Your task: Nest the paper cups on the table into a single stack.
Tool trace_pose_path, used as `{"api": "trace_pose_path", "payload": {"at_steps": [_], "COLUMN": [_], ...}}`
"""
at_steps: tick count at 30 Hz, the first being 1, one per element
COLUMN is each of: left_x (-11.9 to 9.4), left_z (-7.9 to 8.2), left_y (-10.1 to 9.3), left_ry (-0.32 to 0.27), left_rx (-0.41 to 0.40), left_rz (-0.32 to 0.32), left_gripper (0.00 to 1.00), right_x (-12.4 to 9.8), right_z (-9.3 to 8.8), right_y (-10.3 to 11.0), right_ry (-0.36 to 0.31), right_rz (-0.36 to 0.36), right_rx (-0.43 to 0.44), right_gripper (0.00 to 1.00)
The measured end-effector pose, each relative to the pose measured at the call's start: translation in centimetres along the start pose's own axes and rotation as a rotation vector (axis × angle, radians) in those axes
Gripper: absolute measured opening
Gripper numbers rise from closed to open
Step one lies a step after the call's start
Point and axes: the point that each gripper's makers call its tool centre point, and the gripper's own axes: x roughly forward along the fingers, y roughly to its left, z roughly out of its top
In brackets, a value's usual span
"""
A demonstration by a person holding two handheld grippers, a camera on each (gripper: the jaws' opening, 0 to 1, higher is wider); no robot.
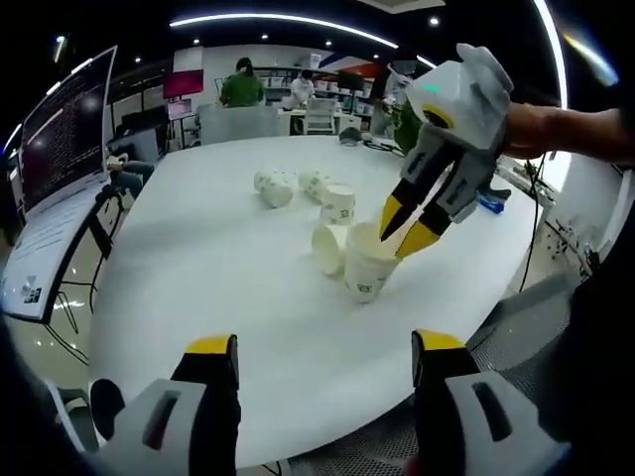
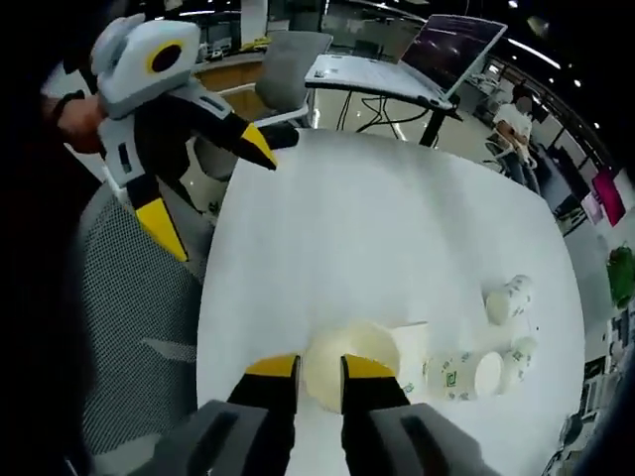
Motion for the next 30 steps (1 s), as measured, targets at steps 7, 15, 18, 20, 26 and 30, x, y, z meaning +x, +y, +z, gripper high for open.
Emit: {"api": "trace_pose_path", "payload": {"at_steps": [7,15,18,20,26,30], "left_x": [-0.2,-1.0,-1.3,-1.5,-1.5,-1.1], "left_z": [-0.1,0.3,0.6,1.0,2.5,3.6], "left_y": [0.1,0.1,0.1,0.3,0.2,-0.7], "left_ry": [-0.004,-0.018,-0.023,-0.023,-0.048,-0.063], "left_rx": [-0.005,-0.017,-0.003,0.018,0.023,0.033], "left_rz": [0.006,0.029,0.038,0.044,0.052,0.040], "left_gripper": [0.69,0.69,0.69,0.69,0.69,0.70], "right_x": [-1.5,-3.3,-3.7,-3.7,-1.6,-0.4], "right_z": [1.4,1.0,0.7,0.2,-2.1,-2.9], "right_y": [-0.9,-9.6,-12.1,-14.5,-17.7,-17.9], "right_ry": [-0.142,-0.237,-0.264,-0.279,-0.220,-0.188], "right_rz": [0.015,-0.257,-0.318,-0.368,-0.394,-0.384], "right_rx": [0.119,0.195,0.270,0.352,0.451,0.497], "right_gripper": [0.28,0.41,0.41,0.43,0.51,0.58]}}
